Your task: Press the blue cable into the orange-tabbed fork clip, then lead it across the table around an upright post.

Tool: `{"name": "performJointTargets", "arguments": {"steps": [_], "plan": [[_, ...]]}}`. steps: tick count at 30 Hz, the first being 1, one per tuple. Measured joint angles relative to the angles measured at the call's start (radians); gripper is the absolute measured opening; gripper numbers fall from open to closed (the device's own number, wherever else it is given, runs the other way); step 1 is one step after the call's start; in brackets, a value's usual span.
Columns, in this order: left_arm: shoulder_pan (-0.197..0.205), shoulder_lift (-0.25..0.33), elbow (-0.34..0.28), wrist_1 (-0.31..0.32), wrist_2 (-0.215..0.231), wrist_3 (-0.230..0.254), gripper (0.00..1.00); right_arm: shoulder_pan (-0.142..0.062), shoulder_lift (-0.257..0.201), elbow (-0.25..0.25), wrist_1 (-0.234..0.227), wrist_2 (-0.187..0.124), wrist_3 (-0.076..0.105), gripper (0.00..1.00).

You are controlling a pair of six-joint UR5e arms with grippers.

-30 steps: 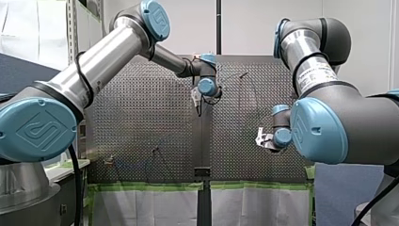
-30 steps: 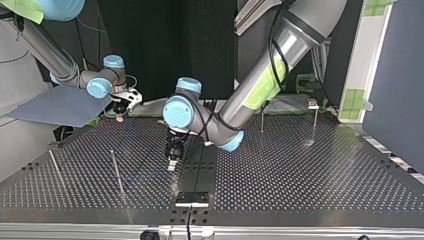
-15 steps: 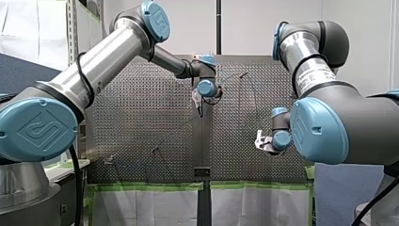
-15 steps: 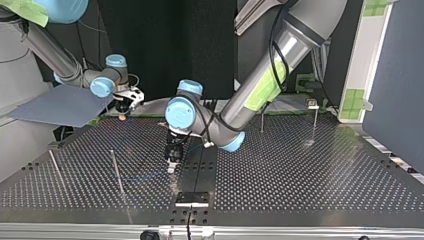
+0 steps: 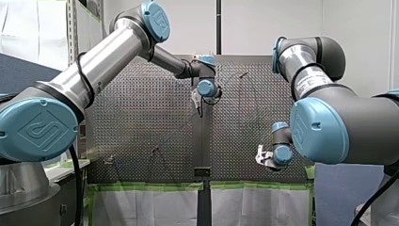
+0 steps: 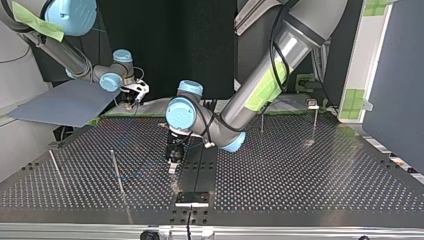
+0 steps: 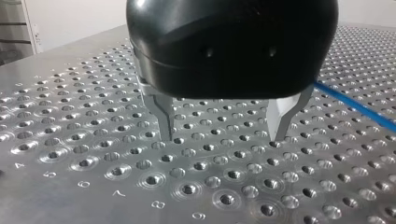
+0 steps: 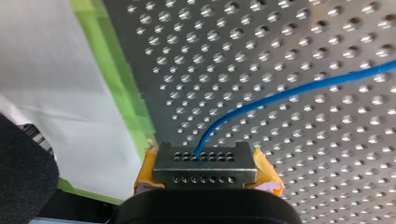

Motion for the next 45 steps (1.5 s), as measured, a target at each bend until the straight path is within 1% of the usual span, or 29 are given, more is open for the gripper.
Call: {"name": "performJointTargets", "arguments": {"steps": [8,18,23,34,41,45], "plan": [[0.001,0.0,0.0,0.001,0.0,0.0,0.98,-0.01,0.055,0.0,-0.056,0.004,0.001,0.0],[0.001,0.0,0.0,0.002,0.003,0.0,0.98,-0.038,0.075,-0.001,-0.127,0.0,0.004,0.0],[0.001,0.0,0.0,0.002,0.004,0.0,0.98,-0.048,0.098,-0.002,-0.154,-0.001,0.007,0.0],[0.001,0.0,0.0,0.0,0.004,0.0,0.98,-0.066,0.128,-0.003,-0.184,-0.002,0.012,0.0],[0.001,0.0,0.0,-0.002,0.005,0.0,0.98,-0.083,0.148,-0.003,-0.208,-0.002,0.013,0.0],[0.001,0.0,0.0,-0.002,0.005,0.0,0.98,-0.09,0.155,-0.003,-0.212,-0.003,0.013,0.0]]}}
